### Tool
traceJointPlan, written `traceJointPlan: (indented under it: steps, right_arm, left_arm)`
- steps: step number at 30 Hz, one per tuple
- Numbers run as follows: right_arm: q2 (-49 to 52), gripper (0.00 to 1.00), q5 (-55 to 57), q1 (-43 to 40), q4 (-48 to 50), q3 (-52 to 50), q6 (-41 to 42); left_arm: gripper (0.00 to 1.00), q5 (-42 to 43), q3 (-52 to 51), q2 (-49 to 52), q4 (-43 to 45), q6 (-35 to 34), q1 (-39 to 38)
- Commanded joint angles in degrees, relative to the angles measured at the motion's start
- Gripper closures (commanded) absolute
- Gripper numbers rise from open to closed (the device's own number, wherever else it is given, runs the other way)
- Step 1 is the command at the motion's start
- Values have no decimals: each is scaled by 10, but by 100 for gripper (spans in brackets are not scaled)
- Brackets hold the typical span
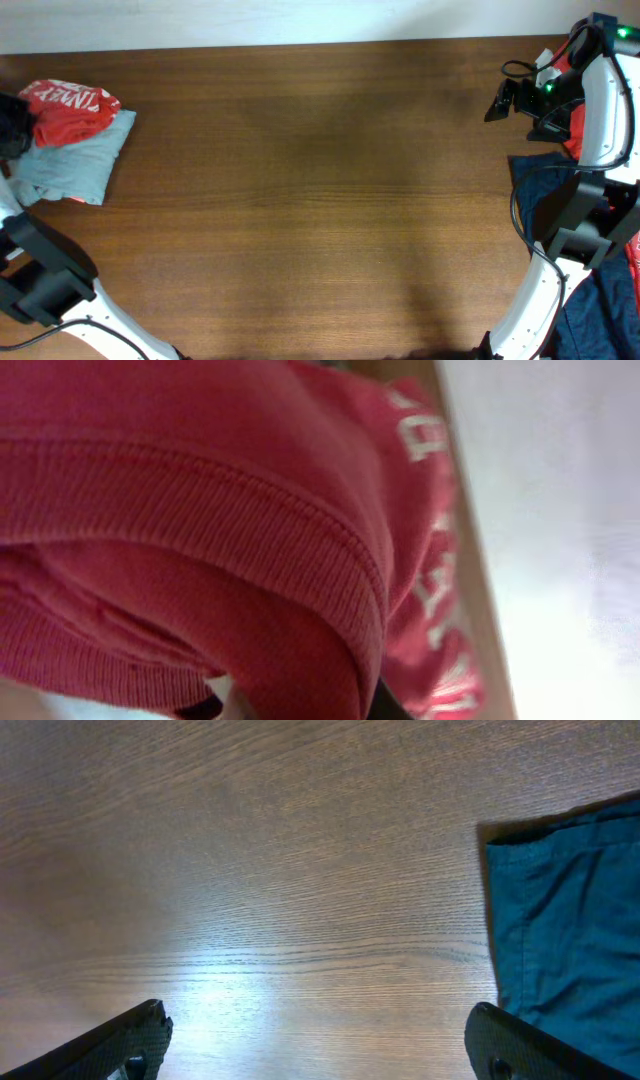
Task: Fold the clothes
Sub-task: 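Carry the shirt left and lay it on the grey shirt, then release the shirt and press it flat with the left gripper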
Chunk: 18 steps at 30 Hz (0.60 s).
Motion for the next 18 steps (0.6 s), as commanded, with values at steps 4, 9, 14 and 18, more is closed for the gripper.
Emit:
traceJointPlan:
  steps: [4,9,14,18]
  right_arm:
    - [-18,1,5,3,0,7,-8]
    - [-18,1,5,3,0,7,-8]
    - [-18,1,5,3,1,7,-8]
    - [-18,1,5,3,2,7,-8]
  left_arm:
    - [1,-85,5,1,-98,51,20]
    - [1,-197,5,1,-159,128,23]
    - [1,-175,5,1,-170,154,31]
    - [1,37,32,-1,-146,357,25]
